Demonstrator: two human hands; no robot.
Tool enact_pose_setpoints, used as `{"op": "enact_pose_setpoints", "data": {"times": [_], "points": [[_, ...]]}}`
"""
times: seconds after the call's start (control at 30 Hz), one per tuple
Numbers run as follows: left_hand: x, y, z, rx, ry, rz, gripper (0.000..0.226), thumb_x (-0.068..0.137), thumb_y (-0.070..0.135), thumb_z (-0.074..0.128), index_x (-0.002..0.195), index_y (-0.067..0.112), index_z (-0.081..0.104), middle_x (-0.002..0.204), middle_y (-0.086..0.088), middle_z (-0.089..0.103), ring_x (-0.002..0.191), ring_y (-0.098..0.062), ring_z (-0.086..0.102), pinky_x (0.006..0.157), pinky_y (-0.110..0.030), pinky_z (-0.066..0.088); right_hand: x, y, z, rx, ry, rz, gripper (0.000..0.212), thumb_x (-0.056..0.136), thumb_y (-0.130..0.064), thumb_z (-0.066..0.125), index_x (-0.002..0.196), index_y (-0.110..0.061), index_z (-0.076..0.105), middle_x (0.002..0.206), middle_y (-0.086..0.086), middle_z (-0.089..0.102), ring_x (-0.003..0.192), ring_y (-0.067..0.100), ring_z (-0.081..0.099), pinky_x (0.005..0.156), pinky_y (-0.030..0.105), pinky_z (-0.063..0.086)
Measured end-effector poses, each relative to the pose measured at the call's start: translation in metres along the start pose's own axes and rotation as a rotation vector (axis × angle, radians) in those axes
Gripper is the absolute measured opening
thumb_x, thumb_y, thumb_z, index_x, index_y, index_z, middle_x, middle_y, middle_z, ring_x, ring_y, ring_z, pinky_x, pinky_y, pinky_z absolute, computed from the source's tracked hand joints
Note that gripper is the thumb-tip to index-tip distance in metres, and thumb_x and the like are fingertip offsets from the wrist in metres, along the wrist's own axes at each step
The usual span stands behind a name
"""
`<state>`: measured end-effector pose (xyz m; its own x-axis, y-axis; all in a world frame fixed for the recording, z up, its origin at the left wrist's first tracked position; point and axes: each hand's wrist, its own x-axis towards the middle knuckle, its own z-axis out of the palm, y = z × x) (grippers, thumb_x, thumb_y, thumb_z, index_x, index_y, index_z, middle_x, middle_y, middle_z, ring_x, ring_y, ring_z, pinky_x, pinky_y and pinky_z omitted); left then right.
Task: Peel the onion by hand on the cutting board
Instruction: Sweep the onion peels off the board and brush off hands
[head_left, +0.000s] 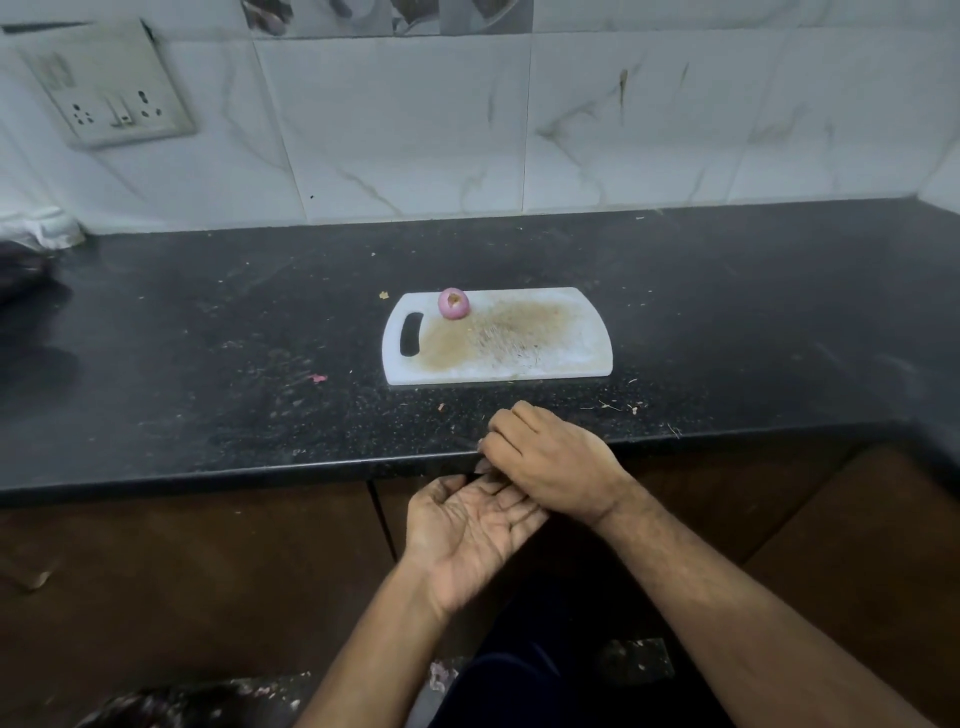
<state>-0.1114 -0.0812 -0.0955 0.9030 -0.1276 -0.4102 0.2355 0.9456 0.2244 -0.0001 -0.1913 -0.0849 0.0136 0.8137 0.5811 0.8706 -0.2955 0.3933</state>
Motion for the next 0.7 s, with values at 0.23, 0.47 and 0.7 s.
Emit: {"op": "enact_pose_setpoints", "data": {"times": [0.23,0.47,0.7], "points": [[-0.01,0.002,0.006,0.067,0.002,0.071,0.066,0.084,0.024,0.034,0.124,-0.024,0.054,0.124,-0.044,0.062,0.116,-0.054,0.062,0.1,-0.056,0.053,0.005,-0.018,-0.016,0.604,0.387,0.919,0.017,0.104,-0.014,0.047,0.1,-0.008,0.062,0.091,-0.001,0.061,0.082,0.007,0.06,0.075,0.026,0.053],[-0.021,-0.014,-0.006,0.211,0.029,0.116,0.065,0.096,0.03,0.027,0.134,-0.014,0.057,0.13,-0.034,0.066,0.117,-0.041,0.068,0.101,-0.046,0.054,-0.002,-0.071,-0.024,1.225,0.61,1.51,0.039,0.106,-0.045,0.042,0.08,-0.02,0.058,0.059,-0.01,0.047,0.052,0.006,0.038,0.048,0.025,0.034],[-0.034,-0.003,0.013,0.553,0.029,0.519,0.06,0.112,0.037,0.02,0.128,-0.003,0.062,0.123,-0.023,0.073,0.12,-0.033,0.07,0.105,-0.04,0.05,0.007,-0.037,-0.053,1.533,0.763,1.675,0.035,0.11,-0.026,0.038,0.078,-0.019,0.05,0.054,-0.008,0.034,0.043,0.004,0.022,0.04,0.022,0.013]]}}
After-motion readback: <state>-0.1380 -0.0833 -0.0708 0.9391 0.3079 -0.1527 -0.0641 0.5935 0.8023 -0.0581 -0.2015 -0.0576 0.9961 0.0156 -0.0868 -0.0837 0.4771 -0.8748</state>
